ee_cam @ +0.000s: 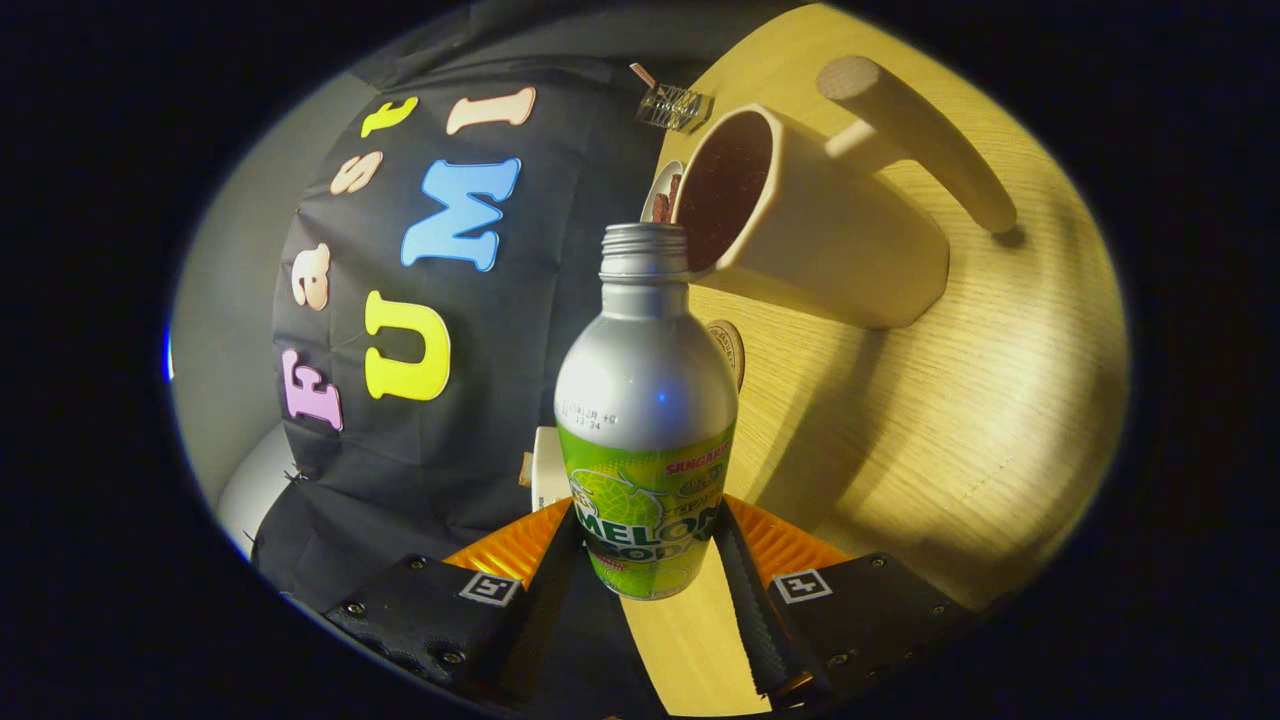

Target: Take the bottle from table, then pour the juice into the cup, finally place the bottle on the coaster

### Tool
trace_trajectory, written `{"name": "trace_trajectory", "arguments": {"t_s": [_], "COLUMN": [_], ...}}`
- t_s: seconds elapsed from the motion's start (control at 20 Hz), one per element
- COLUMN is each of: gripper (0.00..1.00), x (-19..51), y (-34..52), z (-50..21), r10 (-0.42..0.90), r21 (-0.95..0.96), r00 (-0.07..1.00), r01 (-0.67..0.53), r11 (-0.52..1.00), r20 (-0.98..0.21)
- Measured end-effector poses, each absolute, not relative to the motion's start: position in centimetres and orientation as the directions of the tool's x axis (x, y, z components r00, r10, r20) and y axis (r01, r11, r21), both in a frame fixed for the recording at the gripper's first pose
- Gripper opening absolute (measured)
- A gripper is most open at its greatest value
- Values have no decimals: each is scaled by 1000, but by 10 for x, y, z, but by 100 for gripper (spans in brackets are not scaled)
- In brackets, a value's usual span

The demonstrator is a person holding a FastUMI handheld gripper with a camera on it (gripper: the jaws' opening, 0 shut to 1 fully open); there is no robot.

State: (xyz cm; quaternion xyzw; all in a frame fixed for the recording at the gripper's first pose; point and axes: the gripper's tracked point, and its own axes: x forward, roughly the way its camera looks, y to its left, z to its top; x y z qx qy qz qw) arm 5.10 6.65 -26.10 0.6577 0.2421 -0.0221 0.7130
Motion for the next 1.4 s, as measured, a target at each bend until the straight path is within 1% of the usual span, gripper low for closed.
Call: {"name": "trace_trajectory", "arguments": {"t_s": [0.6, 1.4], "gripper": [77, 77], "x": [66, 70], "y": [63, 54], "z": [-246, -231], "r10": [298, 299], "r21": [928, 910], "r00": [891, 902], "r01": [371, 374], "r11": [-42, -180], "r20": [-342, -312]}}
